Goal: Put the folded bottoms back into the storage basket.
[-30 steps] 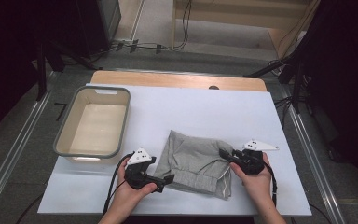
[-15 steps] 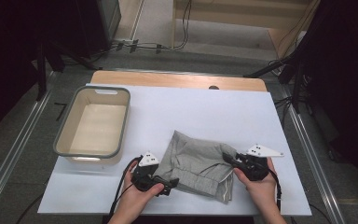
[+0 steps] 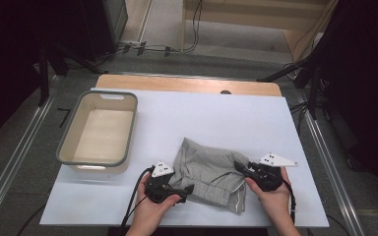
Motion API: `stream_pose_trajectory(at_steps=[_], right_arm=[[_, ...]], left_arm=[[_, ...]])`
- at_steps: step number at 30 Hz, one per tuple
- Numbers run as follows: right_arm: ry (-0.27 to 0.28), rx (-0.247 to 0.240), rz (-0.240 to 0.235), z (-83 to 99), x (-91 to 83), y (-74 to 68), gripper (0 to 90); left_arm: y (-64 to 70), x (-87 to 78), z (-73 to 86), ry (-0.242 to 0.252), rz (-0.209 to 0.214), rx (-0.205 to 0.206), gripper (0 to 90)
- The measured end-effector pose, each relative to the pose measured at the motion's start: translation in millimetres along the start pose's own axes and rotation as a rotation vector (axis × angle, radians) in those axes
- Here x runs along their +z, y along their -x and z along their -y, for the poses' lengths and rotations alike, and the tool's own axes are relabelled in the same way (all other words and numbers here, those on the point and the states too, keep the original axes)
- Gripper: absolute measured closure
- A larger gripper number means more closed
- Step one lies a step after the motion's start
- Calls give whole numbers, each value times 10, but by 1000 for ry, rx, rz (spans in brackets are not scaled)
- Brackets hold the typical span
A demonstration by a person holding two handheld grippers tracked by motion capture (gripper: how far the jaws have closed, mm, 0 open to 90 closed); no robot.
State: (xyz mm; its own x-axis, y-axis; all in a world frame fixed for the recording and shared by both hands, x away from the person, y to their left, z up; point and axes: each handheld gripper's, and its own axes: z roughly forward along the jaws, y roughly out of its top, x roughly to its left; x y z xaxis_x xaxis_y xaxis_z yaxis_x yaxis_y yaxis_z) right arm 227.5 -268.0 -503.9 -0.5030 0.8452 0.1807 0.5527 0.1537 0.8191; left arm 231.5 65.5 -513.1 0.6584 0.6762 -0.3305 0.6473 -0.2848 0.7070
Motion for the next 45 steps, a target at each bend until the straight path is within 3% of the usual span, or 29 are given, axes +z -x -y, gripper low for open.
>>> stream_pose_trajectory(at_steps=[6, 14, 21, 32, 41, 45], right_arm=[[0, 2, 3, 7, 12, -3, 695], [0, 3, 4, 9, 14, -14, 695], [18, 7, -12, -9, -3, -27, 695], [57, 9, -23, -80, -82, -48, 694], [103, 12, -25, -171, -145, -62, 693], [119, 14, -25, -237, -151, -93, 692]], left_arm=[[66, 27, 20, -2, 36, 17, 317], [112, 15, 36, 20, 30, 46, 494], [174, -25, 49, 65, 6, 99, 648], [221, -114, 24, 135, 11, 170, 680], [225, -233, -25, 196, 3, 203, 681], [196, -304, -69, 226, -3, 199, 681]])
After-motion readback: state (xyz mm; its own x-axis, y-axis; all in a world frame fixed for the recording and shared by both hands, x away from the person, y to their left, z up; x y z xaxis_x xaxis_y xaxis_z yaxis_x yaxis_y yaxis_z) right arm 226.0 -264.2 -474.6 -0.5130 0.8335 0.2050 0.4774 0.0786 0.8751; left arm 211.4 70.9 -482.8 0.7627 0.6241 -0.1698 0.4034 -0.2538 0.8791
